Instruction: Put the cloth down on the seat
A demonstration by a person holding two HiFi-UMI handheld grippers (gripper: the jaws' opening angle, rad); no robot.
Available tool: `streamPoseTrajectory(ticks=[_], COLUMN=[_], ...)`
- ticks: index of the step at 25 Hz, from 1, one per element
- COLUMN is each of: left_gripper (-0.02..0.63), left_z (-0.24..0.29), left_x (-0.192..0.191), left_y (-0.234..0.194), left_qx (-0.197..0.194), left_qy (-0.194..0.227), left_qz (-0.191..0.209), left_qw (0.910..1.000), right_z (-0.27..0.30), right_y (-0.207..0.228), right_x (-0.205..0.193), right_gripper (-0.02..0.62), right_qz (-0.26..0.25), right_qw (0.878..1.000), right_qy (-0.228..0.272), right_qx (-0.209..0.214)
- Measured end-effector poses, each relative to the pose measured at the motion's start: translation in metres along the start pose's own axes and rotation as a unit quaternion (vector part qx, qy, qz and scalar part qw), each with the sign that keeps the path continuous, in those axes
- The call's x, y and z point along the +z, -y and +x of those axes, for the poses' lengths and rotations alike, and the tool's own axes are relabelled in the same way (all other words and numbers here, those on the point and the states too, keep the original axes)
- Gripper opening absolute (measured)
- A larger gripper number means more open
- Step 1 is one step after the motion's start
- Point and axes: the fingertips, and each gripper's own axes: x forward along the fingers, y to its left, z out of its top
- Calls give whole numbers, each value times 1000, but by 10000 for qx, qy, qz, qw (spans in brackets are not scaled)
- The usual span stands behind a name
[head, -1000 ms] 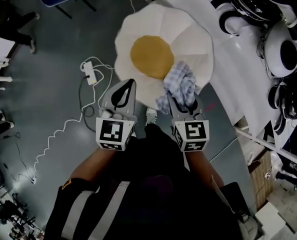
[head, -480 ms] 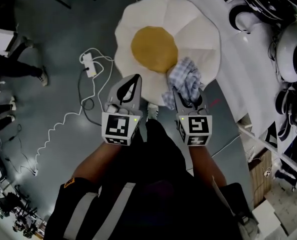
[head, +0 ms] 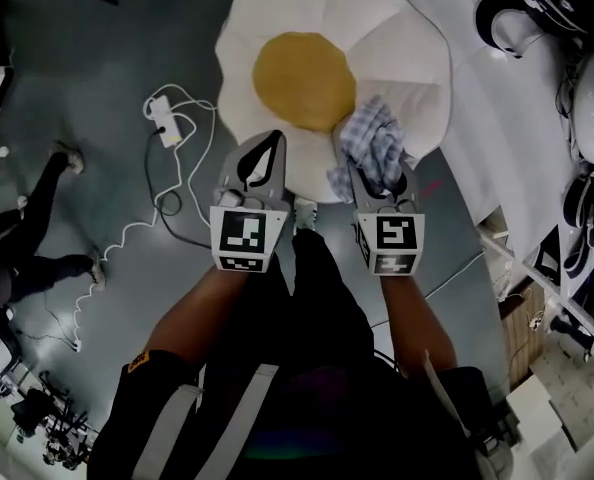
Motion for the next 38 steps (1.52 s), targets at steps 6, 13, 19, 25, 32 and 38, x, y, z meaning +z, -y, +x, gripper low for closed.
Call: streamPoseTrajectory(ticks=[6, 13, 19, 25, 32, 38], left_gripper=[0, 0, 0, 0, 0, 0], left_z=[38, 84, 114, 147, 184, 209], left_x=[-27, -67, -108, -151, -199, -240], left_y=[-16, -34, -47, -63, -76, -81], left_qx=[-86, -185, -151, -181, -204, -187], left_qy=[-185, -412, -596, -753, -835, -962], left_qz=[2, 86, 104, 235, 225, 295], left_qw=[9998, 9989, 9981, 9967, 9960, 9948], right_z=[45, 99, 133, 179, 228, 260], right_y=[7, 9, 12, 19, 18, 19], right_x=[-14, -49, -82, -114, -151, -173], right_gripper=[209, 210, 210, 212, 213, 216], right_qz=[-64, -15, -81, 2, -128, 19], right_qw=[9998, 9987, 9977, 9971, 9958, 9959], right_qy=[-176, -511, -671, -757, -907, -906], right_qx=[-73, -6, 50, -66, -40, -52])
